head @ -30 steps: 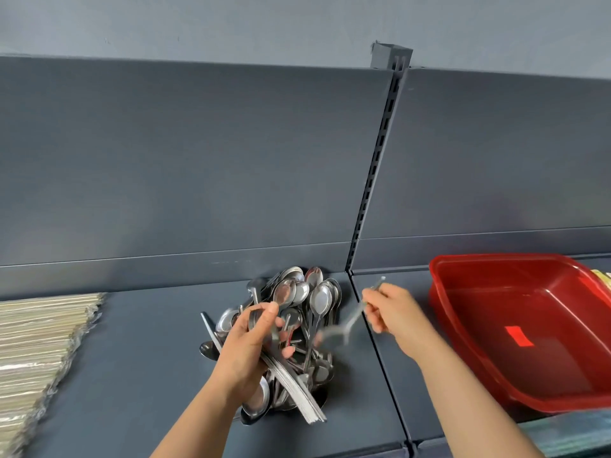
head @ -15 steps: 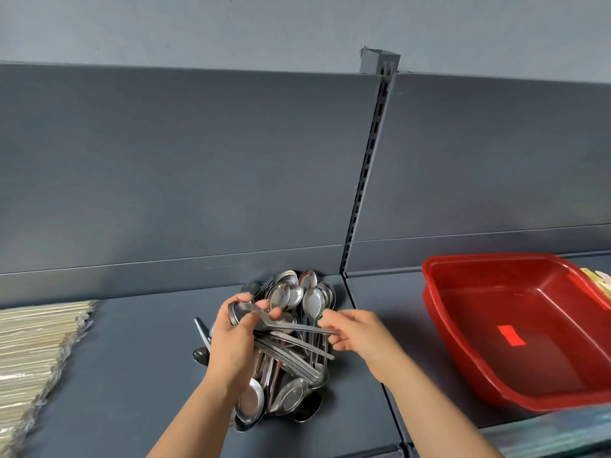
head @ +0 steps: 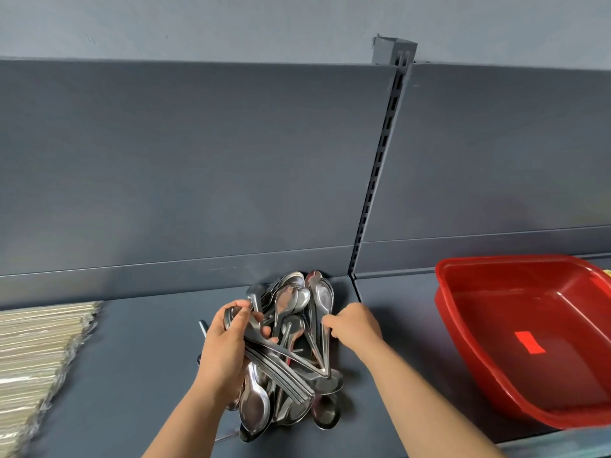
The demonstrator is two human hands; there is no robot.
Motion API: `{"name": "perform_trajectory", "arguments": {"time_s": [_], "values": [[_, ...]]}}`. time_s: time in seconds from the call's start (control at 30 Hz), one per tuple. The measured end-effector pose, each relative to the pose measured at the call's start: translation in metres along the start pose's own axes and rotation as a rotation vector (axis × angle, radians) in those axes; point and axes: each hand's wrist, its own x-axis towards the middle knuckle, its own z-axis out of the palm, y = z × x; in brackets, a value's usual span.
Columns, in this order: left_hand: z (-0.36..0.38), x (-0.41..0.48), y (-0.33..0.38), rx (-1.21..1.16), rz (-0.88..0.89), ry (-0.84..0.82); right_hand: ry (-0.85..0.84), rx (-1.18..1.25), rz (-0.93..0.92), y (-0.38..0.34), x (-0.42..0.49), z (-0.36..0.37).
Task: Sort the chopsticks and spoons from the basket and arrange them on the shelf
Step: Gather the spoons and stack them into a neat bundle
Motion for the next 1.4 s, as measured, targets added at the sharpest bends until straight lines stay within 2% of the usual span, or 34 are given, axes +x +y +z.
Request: {"name": "perform_trajectory", "arguments": {"time_s": [0.13, 0.27, 0.37, 0.5, 0.57, 0.73, 0.9, 1.07, 1.17, 1.27, 1.4], "values": [[0.003, 0.005, -0.002, 0.037, -0.016, -0.013, 0.016, 0.149, -0.075, 0.01, 0.01, -0.008], [0.014, 0.008, -0.001, -0.011, -0.061, -0.063, -0.026, 0.453, -0.121, 0.013, 0.014, -0.017], [0.023, 0.009, 0.001, -0.048, -0.09, -0.109, -0.045, 0.582, -0.172, 0.011, 0.014, -0.021], [0.029, 0.011, 0.003, -0.082, -0.097, -0.17, -0.152, 0.827, -0.237, 0.005, 0.002, -0.025], [0.03, 0.013, 0.004, -0.062, -0.085, -0.181, -0.176, 0.869, -0.294, 0.0, -0.005, -0.027], [0.027, 0.017, 0.012, -0.081, -0.058, -0.226, -0.236, 0.657, -0.469, -0.022, -0.022, -0.043], [0.024, 0.018, 0.021, -0.142, -0.016, -0.26, -0.435, 0.367, -0.398, -0.041, -0.035, -0.04], [0.017, 0.01, 0.02, -0.045, -0.026, -0.202, -0.431, 0.13, -0.453, -0.044, -0.041, -0.029], [0.013, 0.006, 0.016, -0.063, -0.055, -0.194, -0.398, -0.034, -0.513, -0.044, -0.046, -0.024], [0.01, 0.004, 0.012, -0.065, -0.073, -0.175, -0.41, -0.073, -0.581, -0.041, -0.05, -0.024], [0.005, 0.005, 0.009, -0.071, -0.068, -0.122, -0.408, -0.001, -0.585, -0.027, -0.049, -0.029]]}}
